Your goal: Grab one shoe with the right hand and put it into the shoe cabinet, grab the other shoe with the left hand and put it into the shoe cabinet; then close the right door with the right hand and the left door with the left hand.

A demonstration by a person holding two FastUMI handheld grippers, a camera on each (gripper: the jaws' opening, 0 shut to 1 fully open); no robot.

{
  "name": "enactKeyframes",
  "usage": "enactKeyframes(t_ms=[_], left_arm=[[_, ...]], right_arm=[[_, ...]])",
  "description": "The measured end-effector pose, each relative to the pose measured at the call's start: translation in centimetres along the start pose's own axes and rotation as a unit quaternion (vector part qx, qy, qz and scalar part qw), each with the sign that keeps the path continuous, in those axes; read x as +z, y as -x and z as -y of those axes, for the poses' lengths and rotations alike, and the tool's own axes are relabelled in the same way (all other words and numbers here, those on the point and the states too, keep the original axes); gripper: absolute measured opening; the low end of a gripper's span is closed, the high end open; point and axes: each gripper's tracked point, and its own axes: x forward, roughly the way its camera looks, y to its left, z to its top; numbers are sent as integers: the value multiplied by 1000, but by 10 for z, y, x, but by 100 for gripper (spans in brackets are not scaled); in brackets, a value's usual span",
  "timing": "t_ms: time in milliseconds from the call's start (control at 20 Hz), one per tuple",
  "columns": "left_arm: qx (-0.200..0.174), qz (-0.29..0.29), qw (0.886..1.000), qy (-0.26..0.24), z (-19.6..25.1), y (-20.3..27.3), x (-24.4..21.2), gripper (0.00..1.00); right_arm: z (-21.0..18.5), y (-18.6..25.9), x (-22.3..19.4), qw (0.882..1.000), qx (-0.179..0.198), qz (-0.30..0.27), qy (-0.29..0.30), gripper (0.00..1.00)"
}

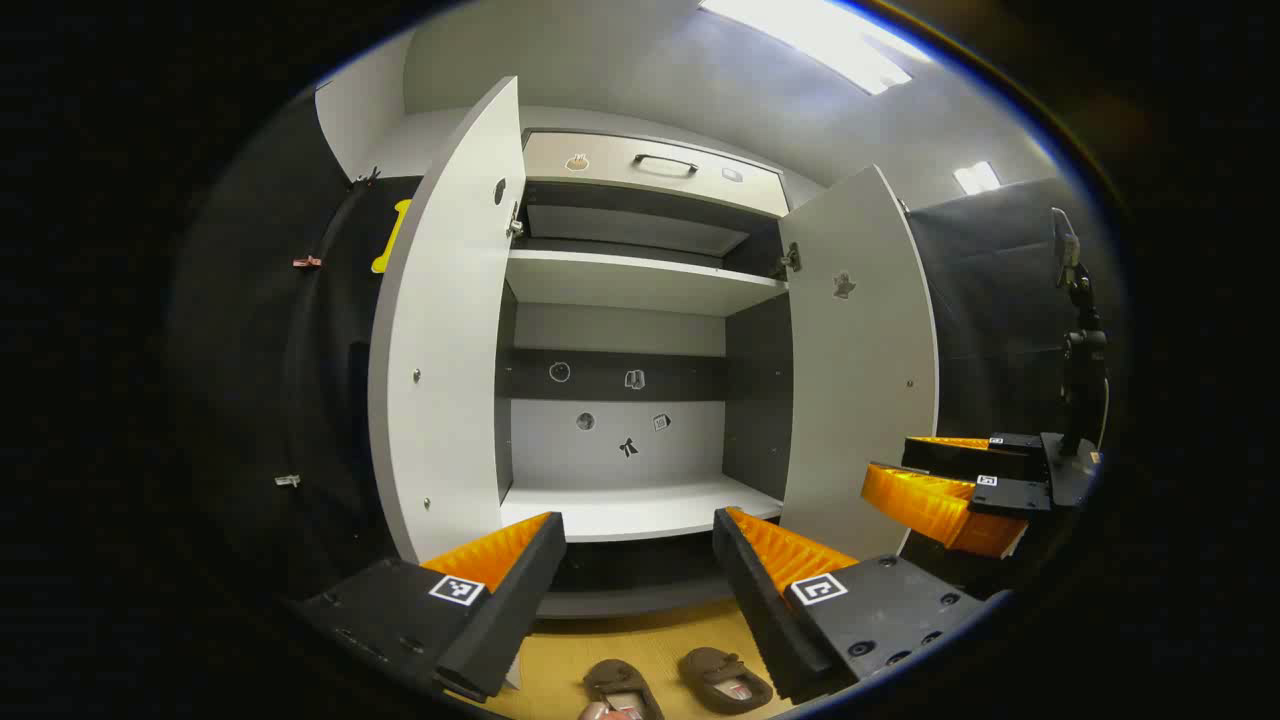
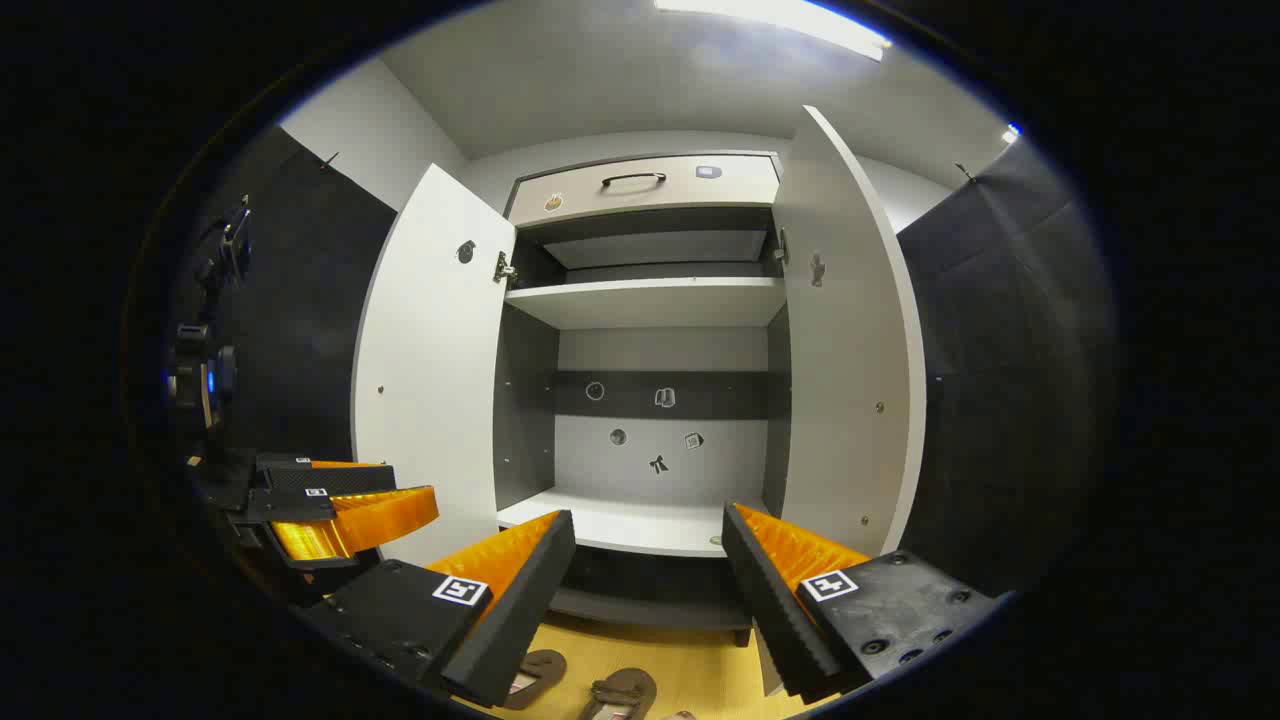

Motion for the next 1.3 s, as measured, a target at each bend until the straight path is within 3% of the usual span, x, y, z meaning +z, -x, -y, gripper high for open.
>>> enactKeyframes(t_ms=[1300], left_arm=[[-2, 11, 1000, -11, -10, 6, 3, 95]], right_arm=[[-4, -7, -28, 999, -16, -37, -5, 98]])
